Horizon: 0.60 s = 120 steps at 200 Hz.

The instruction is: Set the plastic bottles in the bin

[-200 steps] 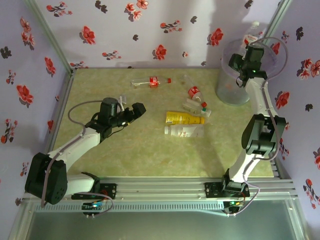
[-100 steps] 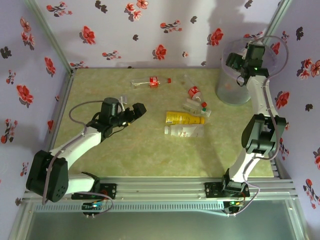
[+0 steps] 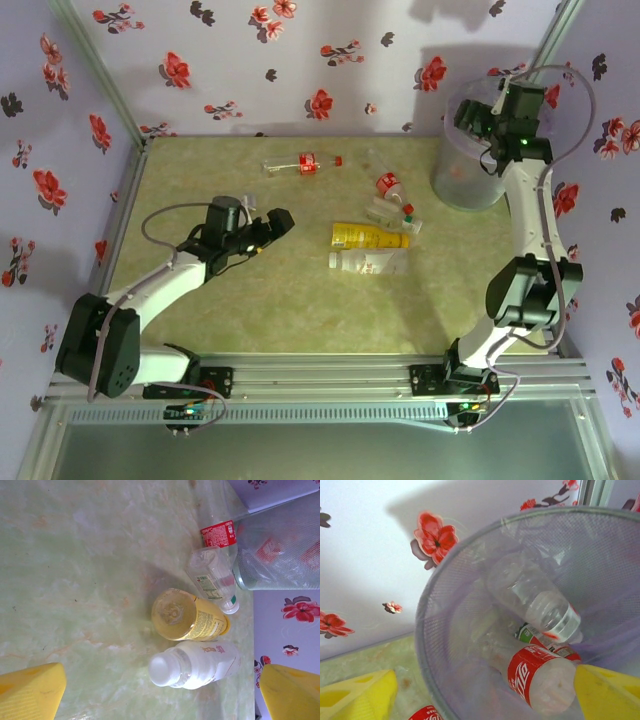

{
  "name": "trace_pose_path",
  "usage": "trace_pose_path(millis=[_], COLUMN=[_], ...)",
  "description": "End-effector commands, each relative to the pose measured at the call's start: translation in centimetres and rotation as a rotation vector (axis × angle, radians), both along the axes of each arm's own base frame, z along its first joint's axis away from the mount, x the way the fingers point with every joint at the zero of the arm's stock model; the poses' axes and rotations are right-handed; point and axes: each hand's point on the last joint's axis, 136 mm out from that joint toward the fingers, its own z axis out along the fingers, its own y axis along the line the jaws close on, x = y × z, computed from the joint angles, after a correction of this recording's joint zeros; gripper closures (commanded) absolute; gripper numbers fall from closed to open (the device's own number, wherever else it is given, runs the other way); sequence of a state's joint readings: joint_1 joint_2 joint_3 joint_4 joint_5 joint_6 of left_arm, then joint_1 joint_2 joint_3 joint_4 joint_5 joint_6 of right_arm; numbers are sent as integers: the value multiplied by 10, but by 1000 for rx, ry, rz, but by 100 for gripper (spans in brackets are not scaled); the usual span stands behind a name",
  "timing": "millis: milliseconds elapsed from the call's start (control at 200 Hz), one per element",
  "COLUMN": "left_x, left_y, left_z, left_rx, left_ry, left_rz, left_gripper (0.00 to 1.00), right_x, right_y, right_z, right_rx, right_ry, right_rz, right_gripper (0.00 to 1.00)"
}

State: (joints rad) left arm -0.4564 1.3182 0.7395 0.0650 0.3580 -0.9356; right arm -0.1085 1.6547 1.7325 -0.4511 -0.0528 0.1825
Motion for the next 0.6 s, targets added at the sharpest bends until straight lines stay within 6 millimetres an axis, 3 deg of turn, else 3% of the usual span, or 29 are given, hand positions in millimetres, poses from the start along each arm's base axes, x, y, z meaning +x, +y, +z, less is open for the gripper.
trace_pose_path(millis=[0, 435, 595], left_x=[5, 2, 2], left_y=[-3, -7, -7], left_z=[5, 2, -1], left_rx=[20, 24, 27], left_ry=[-26, -28, -23], left_rz=[-9, -25, -25], left_gripper=[0, 0, 0], right_x=[-4, 32, 37], right_y=[6, 35, 36], right_z=[-4, -45, -55], right_rx=[-56, -256, -278], right_ry=[31, 211, 240], right_rz=[7, 115, 119], right_gripper=[10, 32, 49])
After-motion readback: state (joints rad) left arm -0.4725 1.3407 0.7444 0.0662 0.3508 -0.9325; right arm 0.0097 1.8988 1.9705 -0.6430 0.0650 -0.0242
